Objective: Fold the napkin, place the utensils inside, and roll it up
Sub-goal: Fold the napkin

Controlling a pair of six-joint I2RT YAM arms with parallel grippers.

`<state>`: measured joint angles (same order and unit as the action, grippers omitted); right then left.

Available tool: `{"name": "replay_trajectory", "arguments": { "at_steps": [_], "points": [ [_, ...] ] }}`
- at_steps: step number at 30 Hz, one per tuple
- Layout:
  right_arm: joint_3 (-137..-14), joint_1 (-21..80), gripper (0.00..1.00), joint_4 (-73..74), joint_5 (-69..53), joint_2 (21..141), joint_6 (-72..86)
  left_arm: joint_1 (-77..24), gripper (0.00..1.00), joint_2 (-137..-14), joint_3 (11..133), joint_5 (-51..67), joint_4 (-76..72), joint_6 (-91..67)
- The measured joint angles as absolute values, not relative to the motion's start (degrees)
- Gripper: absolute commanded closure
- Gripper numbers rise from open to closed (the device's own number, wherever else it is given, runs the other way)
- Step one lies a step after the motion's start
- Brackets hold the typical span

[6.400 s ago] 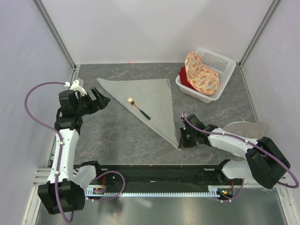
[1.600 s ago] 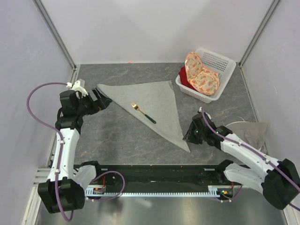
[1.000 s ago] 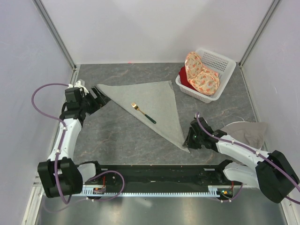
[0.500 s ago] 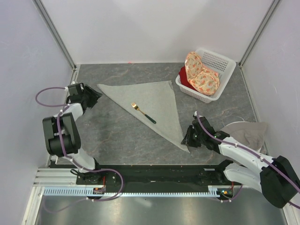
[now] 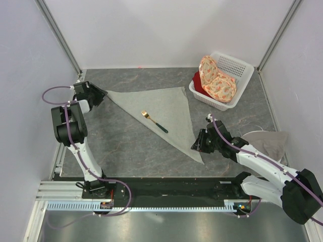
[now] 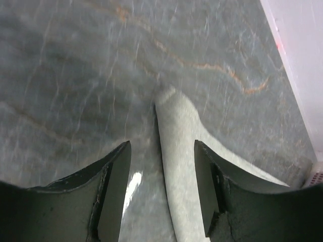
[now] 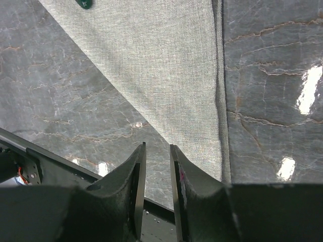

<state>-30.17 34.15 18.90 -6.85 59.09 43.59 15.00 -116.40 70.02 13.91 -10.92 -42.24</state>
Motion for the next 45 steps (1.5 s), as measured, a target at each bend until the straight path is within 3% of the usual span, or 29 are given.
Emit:
{"name": "replay_trajectory", "arguments": {
  "at_steps": [9,23,29,39,45],
  "points": [
    [-31.0,34.2,0.66,19.0,-6.8,59.4,43.7,15.2,0.44,-122.6,76.9,15.9,-9.9,-42.2],
    [-31.0,34.2,0.64,19.3,-6.8,60.9,43.6,15.2,0.57,-126.9,84.4,18.4,-4.0,-42.2],
    [-31.0,34.2,0.64,19.4,-6.7,60.9,43.6,15.3,0.67,-127.9,86.1,18.6,-1.9,-42.2],
    [-31.0,34.2,0.64,19.4,-6.7,60.9,43.6,15.3,0.97,-129.3,88.0,20.5,0.5,-42.3],
    [-31.0,34.2,0.64,19.6,-6.6,60.8,43.5,15.3,0.98,-129.4,87.6,24.4,-1.3,-41.5]
  ]
}}
